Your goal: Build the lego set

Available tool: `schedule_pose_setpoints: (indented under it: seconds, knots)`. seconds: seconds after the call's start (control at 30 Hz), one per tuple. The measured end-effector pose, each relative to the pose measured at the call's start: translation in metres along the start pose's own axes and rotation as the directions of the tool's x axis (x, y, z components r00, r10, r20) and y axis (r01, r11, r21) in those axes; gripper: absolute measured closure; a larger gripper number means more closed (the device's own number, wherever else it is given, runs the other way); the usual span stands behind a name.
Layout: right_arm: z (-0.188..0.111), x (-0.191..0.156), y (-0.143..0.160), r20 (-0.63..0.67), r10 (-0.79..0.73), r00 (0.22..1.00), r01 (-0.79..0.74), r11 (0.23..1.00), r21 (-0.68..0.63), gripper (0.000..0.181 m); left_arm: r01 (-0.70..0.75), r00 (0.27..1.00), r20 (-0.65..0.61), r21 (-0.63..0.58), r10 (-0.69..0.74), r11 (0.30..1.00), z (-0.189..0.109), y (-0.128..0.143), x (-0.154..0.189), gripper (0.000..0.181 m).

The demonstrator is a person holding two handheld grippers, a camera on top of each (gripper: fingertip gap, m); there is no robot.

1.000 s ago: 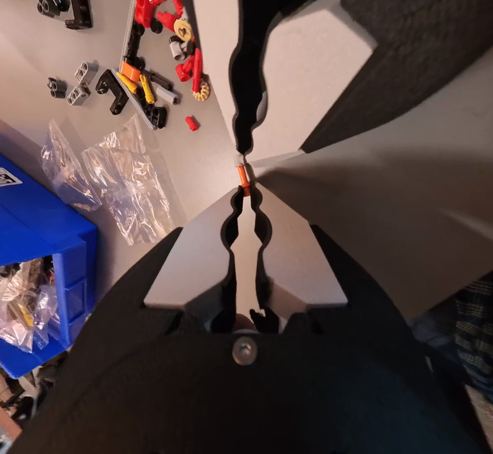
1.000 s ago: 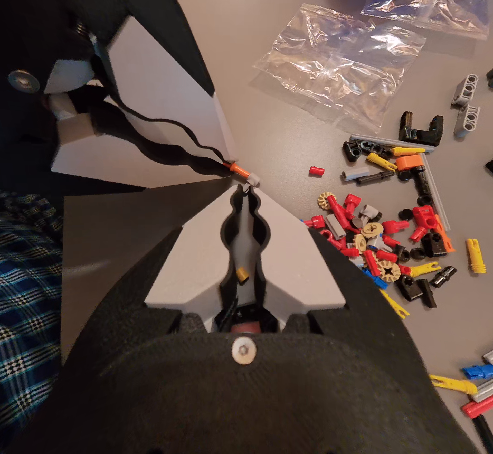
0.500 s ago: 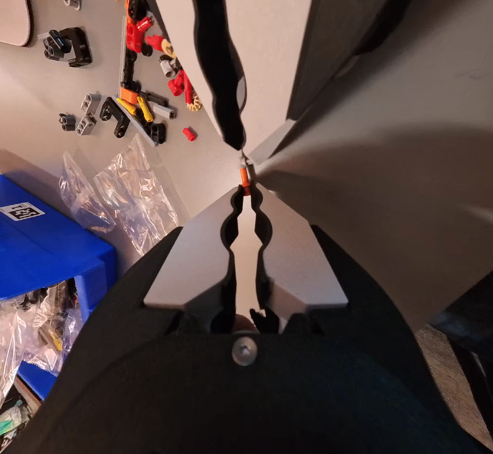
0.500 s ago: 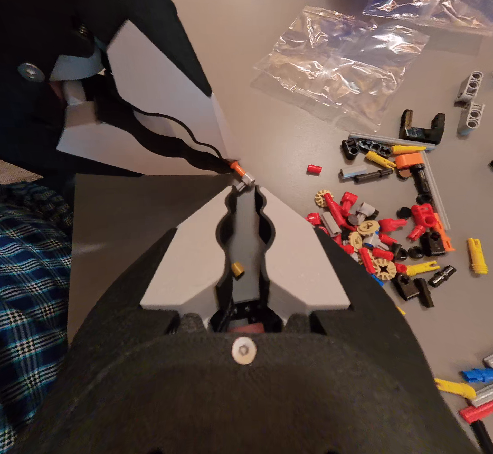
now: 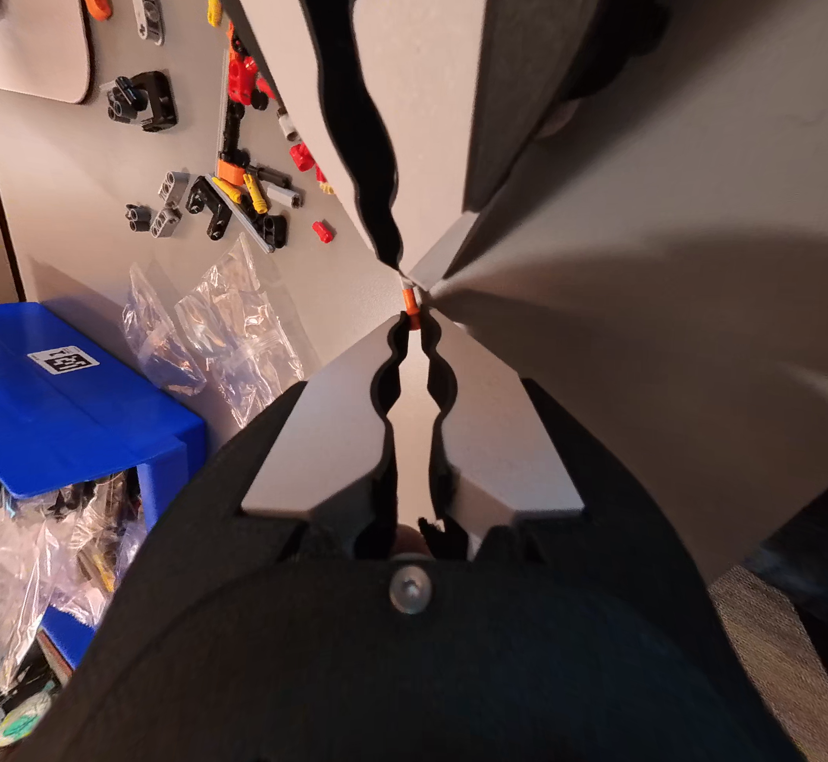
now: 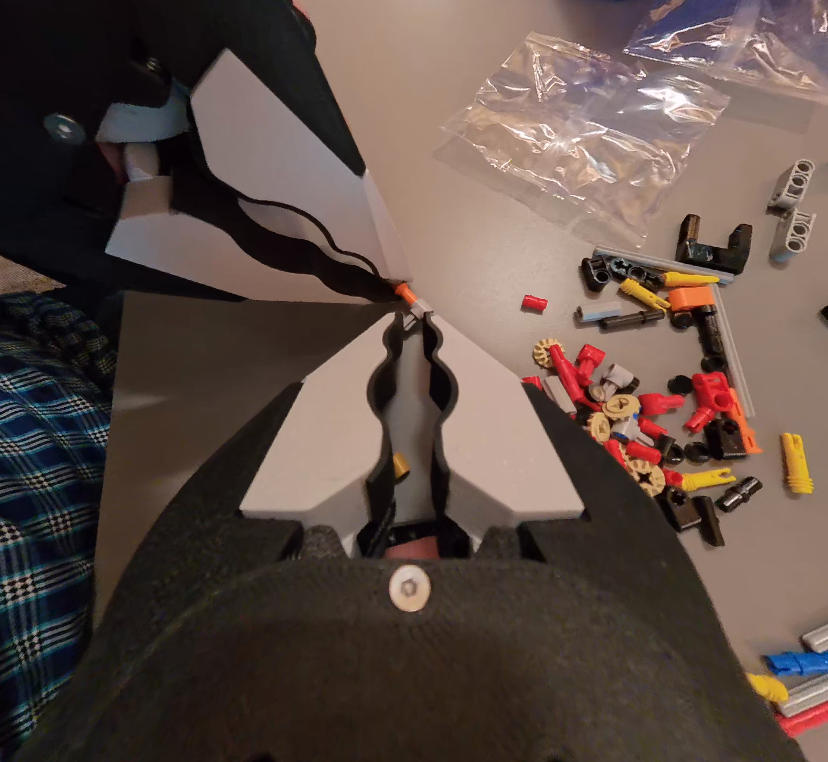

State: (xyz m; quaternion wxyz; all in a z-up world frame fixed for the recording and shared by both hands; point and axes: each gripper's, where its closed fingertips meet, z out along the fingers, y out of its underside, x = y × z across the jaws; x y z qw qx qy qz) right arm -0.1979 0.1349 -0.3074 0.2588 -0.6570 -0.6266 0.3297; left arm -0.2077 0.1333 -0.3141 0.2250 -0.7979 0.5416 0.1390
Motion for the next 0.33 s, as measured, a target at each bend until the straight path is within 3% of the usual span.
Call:
schedule_pose_setpoints:
  seconds: [0.17,0.33]
  knots:
    - [-0.0005,0.0002,-0.0011,0.031,0.027,0.999,-0.027,1.0,-0.001,0.176,0.025,1.0,0.005,0.044,-0.025,0.999,-0.0001,0.0,-0.0002,0.179]
    - [-0.0065,0.0029,-0.0026,0.041,0.023,0.999,-0.024,0.999,0.031,0.175,0.085,0.996,-0.022,0.176,-0.082,0.981,-0.0002,-0.0042,0.0015,0.179]
